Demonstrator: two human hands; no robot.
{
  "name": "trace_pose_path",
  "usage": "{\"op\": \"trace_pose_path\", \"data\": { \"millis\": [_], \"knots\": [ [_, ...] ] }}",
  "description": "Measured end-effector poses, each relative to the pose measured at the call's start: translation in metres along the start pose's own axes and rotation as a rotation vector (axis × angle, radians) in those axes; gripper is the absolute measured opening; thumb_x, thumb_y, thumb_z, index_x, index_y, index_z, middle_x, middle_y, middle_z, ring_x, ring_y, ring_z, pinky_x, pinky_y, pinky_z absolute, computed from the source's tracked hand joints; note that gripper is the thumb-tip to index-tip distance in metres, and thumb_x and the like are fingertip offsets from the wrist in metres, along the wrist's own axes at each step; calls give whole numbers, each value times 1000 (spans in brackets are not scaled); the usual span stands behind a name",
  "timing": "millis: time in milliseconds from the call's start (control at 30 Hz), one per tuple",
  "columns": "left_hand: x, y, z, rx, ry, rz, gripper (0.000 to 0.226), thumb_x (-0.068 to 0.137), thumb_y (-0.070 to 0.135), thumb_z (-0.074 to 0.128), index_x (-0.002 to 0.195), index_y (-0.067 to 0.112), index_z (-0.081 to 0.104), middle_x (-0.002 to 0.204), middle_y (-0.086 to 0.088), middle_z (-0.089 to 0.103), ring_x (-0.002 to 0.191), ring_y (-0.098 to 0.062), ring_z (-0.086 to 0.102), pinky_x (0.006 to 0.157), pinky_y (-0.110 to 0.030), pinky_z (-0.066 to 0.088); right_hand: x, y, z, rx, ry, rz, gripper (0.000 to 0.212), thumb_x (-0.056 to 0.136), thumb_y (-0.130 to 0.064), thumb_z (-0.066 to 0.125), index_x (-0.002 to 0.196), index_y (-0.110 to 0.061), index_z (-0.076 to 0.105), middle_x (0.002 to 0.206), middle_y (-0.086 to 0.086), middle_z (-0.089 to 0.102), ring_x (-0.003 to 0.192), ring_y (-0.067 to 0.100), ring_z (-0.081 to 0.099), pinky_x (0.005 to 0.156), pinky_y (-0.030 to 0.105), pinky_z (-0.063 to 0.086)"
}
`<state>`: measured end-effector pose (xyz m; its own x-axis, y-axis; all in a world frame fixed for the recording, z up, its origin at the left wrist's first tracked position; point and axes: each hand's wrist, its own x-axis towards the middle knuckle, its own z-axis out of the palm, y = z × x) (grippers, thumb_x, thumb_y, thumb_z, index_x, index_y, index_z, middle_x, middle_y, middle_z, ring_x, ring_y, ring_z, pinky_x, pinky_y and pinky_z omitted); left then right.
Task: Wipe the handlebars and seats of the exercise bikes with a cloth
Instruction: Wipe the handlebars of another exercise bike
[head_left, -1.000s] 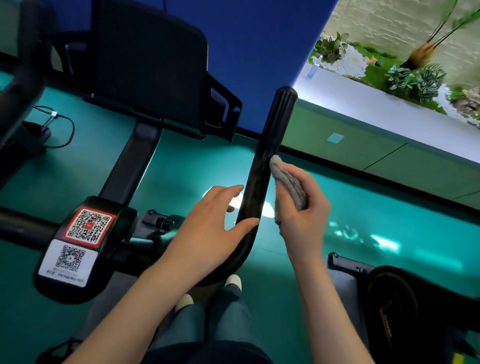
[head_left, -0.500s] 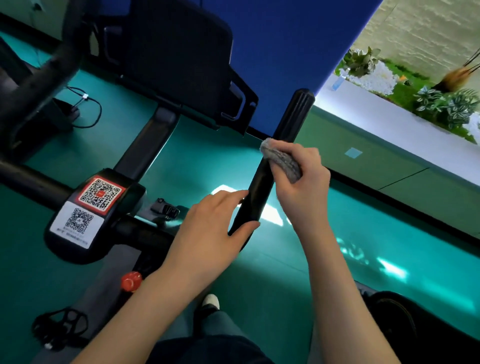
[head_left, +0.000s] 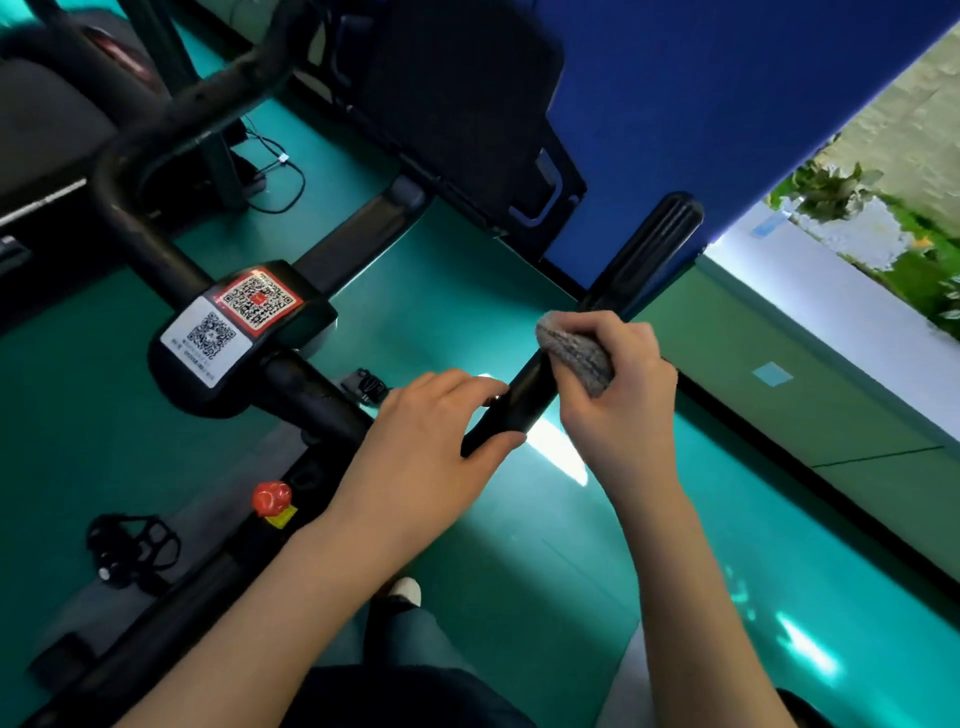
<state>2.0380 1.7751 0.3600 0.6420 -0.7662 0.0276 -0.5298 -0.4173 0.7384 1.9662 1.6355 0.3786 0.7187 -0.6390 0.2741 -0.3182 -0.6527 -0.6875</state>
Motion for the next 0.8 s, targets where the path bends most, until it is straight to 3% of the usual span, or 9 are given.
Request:
{"op": "trace_pose_path", "data": {
  "millis": [67,200,400,567,800],
  "knots": [
    [1,1,0,-6,1,-10,35,83,38,64,113,21,62,105,7,62,102,-16,54,92,-37,40,-10,-1,3,5,-47,-10,29,76,-2,67,97,-22,68,86,-19,55,90,14,58,80,7,38],
    [3,-1,-3,0,-10,1,32,83,39,64,110,21,63,103,8,63,100,-16,55,91,-38,41,6,-5,-11,-9,-103,-52,22,78,-9,69,93,-24,68,86,-1,63,82,12,59,74,12,41],
    [10,-6,-11,-18,-96,29,36,82,45,63,112,24,62,107,10,63,104,-14,54,95,-38,40,70,-10,-17,-373,-238,-149,17,82,-7,60,97,-12,66,80,8,58,86,22,48,64,24,27],
    [15,-20,-23,-20,-138,66,38,83,49,60,115,26,61,108,13,62,105,-12,52,96,-36,38,72,-20,-3,-605,-522,-159,20,80,-5,54,97,-8,64,83,11,63,95,26,46,77,36,43],
    [22,-37,-39,-78,-224,100,37,85,46,59,116,26,60,109,12,61,107,-12,49,97,-39,37,77,-47,1,-660,-752,35,15,80,-10,50,87,-8,64,83,9,65,88,27,56,76,43,51]
  ]
}}
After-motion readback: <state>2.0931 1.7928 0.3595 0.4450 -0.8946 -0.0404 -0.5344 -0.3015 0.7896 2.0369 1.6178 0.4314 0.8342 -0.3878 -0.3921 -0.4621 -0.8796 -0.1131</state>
